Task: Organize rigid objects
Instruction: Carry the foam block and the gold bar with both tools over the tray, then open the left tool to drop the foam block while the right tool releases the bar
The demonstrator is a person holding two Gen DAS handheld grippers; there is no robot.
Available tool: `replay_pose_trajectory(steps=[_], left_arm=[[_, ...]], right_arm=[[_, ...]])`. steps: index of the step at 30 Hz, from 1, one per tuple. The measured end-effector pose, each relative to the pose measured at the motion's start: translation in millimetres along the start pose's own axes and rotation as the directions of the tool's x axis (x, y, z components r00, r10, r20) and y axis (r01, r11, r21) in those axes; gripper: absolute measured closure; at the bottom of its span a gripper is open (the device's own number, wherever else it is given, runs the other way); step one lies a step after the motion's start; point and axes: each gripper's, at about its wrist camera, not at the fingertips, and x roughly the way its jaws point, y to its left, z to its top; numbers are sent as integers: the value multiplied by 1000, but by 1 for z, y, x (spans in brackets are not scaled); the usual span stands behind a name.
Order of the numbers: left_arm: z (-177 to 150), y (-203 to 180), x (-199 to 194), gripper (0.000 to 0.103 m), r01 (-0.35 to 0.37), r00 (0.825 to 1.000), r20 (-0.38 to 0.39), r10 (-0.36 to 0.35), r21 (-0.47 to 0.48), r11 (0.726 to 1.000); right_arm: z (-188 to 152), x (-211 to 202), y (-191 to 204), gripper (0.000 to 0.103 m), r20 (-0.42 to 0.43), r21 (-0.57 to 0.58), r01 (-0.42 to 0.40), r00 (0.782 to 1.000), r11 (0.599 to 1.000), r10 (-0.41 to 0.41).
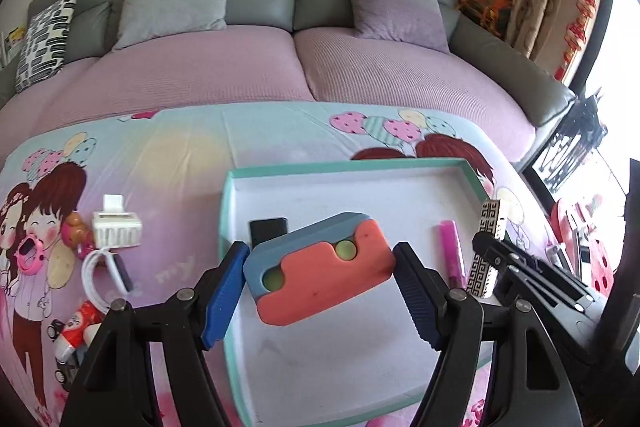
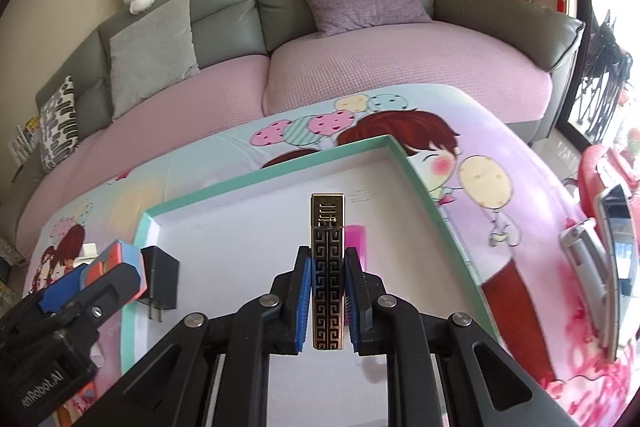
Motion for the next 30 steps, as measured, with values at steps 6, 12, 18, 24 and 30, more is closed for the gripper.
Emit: replay_pose_trajectory(steps=[6,12,18,24,30], left_arm=[[-6,-5,20,29,3,998,-61,-3,3,1000],[-11,-5,30,29,-11,996,-92,11,4,1000],[-14,-4,37,29,-18,993,-113,18,6,1000],[-18,-5,44,29,-22,991,-134,23,10,1000],[-20,-7,50,28,-31,989,-146,33,17,999]], right_arm=[[-1,3,-8,86,-29,3,10,1000,1000,-10],[-7,16,1,86,-75,-30,-15,997,999,13],[-10,21,6,86,-95,-43,-24,995,999,20],[-11,27,6,86,-115,-41,-27,993,999,22],[-13,33,3,86,-142,-27,-17,990,999,13]])
